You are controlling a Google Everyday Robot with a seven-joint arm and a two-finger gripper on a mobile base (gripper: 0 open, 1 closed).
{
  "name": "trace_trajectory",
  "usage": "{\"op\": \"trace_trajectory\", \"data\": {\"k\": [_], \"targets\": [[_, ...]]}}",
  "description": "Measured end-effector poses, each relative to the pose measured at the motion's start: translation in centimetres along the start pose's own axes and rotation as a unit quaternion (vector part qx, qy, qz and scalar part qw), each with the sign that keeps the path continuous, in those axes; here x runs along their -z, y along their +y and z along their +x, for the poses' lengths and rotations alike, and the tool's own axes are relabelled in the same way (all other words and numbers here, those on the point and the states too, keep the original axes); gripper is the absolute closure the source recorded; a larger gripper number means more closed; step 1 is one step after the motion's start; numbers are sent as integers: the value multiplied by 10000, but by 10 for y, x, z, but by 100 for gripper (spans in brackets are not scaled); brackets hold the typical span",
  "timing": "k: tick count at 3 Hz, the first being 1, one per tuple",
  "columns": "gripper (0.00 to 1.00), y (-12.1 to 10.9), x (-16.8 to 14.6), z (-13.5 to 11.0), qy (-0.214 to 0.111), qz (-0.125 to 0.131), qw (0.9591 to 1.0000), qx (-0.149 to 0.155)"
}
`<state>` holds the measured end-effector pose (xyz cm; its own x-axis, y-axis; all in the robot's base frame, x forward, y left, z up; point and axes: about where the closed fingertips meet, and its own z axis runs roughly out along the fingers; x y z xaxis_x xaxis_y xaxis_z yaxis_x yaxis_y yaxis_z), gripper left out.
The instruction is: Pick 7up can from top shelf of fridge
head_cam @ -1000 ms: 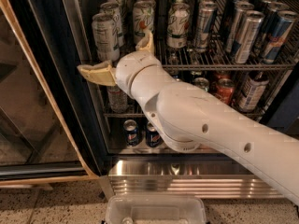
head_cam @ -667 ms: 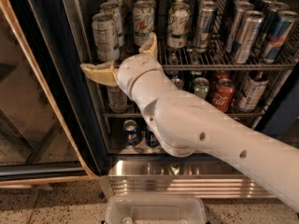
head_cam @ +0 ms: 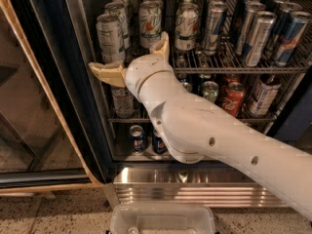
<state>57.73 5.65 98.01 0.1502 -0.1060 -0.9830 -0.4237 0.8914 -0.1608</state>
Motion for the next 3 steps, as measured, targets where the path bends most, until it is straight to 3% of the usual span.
{"op": "trace_trajectory", "data": {"k": [1,3], "targets": [[0,2,-12,0,-255,17,9996,-114],[0,4,-46,-13,-999,137,9943,-331]]}}
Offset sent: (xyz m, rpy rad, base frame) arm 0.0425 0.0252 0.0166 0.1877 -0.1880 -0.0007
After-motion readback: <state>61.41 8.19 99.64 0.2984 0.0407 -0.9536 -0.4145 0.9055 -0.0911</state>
